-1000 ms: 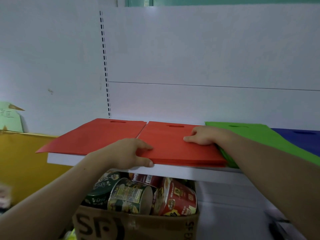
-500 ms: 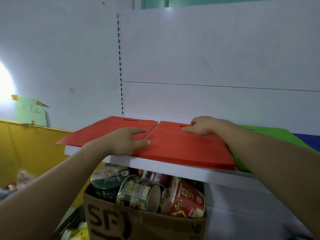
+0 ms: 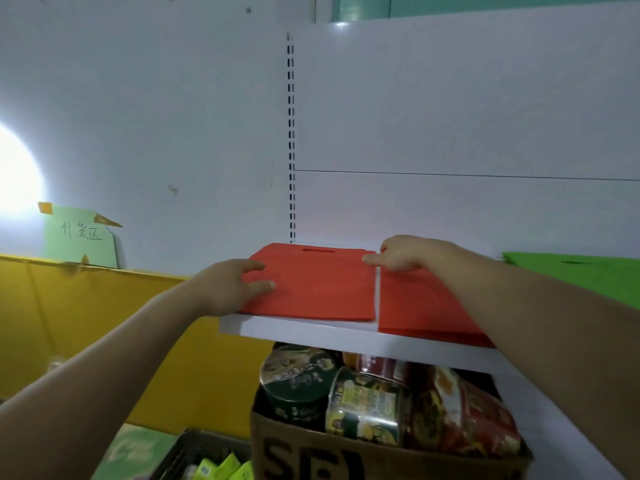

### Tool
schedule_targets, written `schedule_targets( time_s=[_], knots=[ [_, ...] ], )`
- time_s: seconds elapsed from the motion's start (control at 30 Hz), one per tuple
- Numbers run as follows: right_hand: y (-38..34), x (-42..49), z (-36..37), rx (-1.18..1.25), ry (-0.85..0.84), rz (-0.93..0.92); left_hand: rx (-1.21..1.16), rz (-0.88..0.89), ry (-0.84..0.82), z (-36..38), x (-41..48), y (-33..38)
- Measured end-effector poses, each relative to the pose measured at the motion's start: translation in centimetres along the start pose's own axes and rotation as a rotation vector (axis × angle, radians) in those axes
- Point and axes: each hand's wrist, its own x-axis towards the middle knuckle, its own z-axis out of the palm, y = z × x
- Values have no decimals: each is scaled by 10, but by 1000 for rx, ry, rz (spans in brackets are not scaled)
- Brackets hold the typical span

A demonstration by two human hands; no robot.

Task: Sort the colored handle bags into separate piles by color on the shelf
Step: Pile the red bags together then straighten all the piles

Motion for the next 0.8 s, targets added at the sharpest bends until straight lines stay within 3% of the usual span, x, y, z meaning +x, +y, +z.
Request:
schedule_targets(
  time_s=[0.33,0.63,0.8],
  knots=[
    [-59,28,26,90,52,180,-190,35,-66,-14,28,-73],
    [-63,43,31,42,23,206,-416,17,-117,-6,40,-74],
    [-62,49,27,19,-30,207,-381,31,-165,-4,42,-70]
  ],
)
